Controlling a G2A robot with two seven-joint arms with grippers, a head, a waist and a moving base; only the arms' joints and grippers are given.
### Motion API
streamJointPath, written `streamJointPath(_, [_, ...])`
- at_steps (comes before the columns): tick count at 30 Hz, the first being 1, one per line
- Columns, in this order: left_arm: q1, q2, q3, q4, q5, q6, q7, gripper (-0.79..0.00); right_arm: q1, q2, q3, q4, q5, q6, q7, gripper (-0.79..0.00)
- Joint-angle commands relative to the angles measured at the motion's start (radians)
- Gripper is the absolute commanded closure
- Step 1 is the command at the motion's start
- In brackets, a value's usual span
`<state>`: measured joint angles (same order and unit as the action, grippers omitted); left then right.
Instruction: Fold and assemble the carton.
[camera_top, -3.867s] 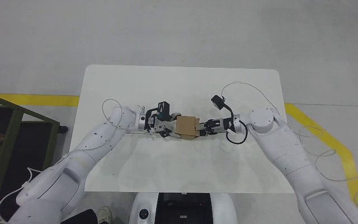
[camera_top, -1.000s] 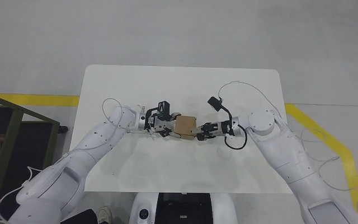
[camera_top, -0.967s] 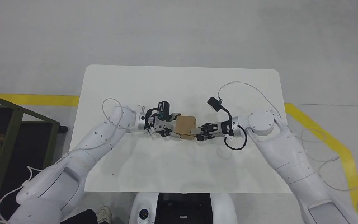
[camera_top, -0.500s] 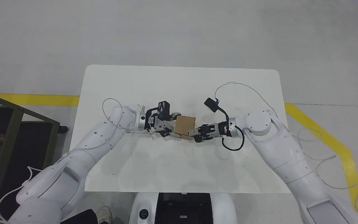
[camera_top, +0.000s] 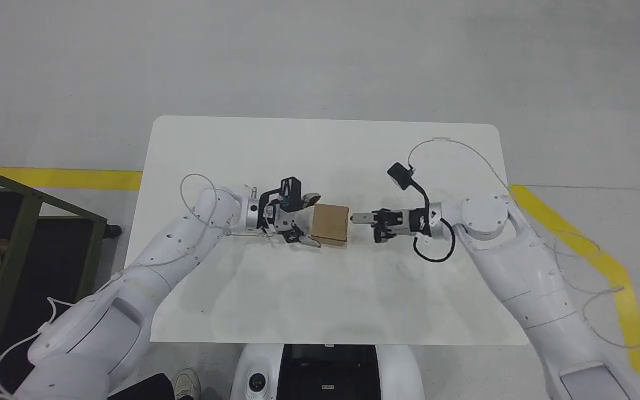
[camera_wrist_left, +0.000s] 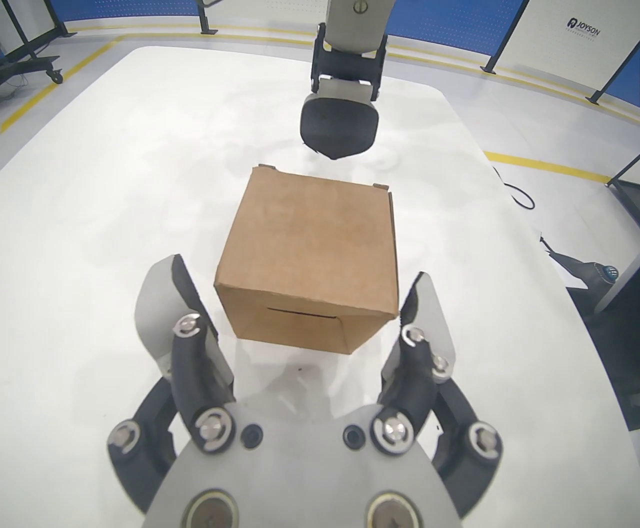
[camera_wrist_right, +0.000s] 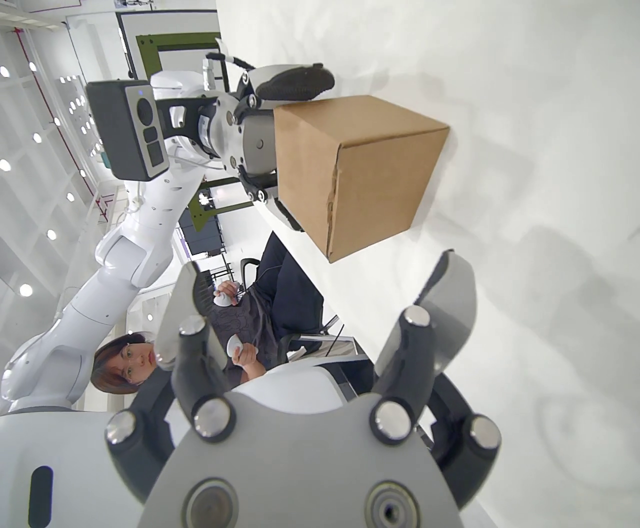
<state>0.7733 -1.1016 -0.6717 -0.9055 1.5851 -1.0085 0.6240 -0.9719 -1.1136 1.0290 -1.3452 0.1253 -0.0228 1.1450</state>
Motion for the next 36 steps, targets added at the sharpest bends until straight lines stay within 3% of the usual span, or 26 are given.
streamJointPath(1, [0.002, 0.002, -0.003, 0.001, 0.003, 0.000, 0.004, -0.785, -0.010, 0.005, 0.017, -0.006, 0.001, -0.010, -0.008, -0.785])
streamJointPath(10, [0.016, 0.039, -0.016, -0.041, -0.034, -0.004, 0.144, -0.785, -0.031, 0.016, 0.064, 0.002, -0.018, -0.130, -0.072, -0.785])
streamJointPath(16, [0.015, 0.071, -0.055, -0.064, -0.115, -0.004, 0.146, -0.785, -0.031, 0.014, 0.076, 0.052, -0.035, -0.270, -0.165, -0.785])
streamJointPath(24, [0.003, 0.074, -0.135, -0.021, -0.356, 0.010, -0.050, -0.785, 0.000, 0.019, 0.119, 0.091, -0.136, -0.416, -0.320, -0.785])
streamJointPath(36, [-0.035, 0.070, -0.226, 0.013, -0.643, 0.095, -0.395, -0.785, 0.069, 0.042, 0.214, 0.117, -0.299, -0.460, -0.403, -0.785])
